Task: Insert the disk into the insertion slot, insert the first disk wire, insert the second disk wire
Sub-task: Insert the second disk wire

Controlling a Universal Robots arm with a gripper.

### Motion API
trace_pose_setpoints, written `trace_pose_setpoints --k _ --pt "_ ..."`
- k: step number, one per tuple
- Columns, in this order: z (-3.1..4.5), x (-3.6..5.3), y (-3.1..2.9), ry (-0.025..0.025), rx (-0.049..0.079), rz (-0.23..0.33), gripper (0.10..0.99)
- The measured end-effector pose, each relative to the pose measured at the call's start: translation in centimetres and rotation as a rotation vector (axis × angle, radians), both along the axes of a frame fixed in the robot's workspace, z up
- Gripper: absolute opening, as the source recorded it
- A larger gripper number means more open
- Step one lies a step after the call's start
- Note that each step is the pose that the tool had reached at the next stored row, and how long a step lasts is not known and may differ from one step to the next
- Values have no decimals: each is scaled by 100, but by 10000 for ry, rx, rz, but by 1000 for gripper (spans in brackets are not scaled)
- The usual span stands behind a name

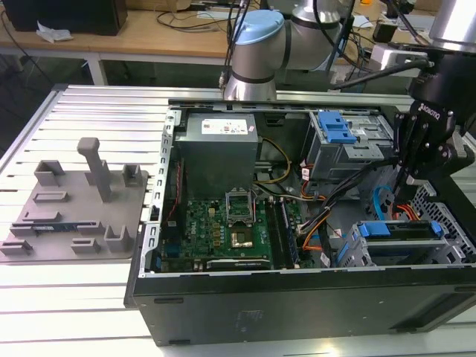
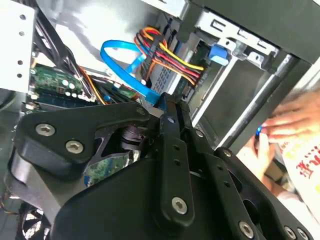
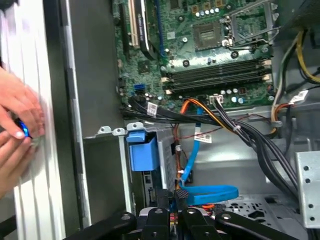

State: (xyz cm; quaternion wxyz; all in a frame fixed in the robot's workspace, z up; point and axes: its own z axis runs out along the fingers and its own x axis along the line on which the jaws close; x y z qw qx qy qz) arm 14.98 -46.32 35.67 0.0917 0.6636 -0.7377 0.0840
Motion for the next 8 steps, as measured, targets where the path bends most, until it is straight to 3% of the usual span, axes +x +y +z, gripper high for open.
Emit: trace_pose_setpoints --k 3,5,7,8 --pt "0 0 -23 -110 453 -1 161" --pt "0 0 -78 -145 942 -2 161" --pt "1 0 -123 -154 1130 -3 161" --pt "0 0 -165 -162 1283 -4 161"
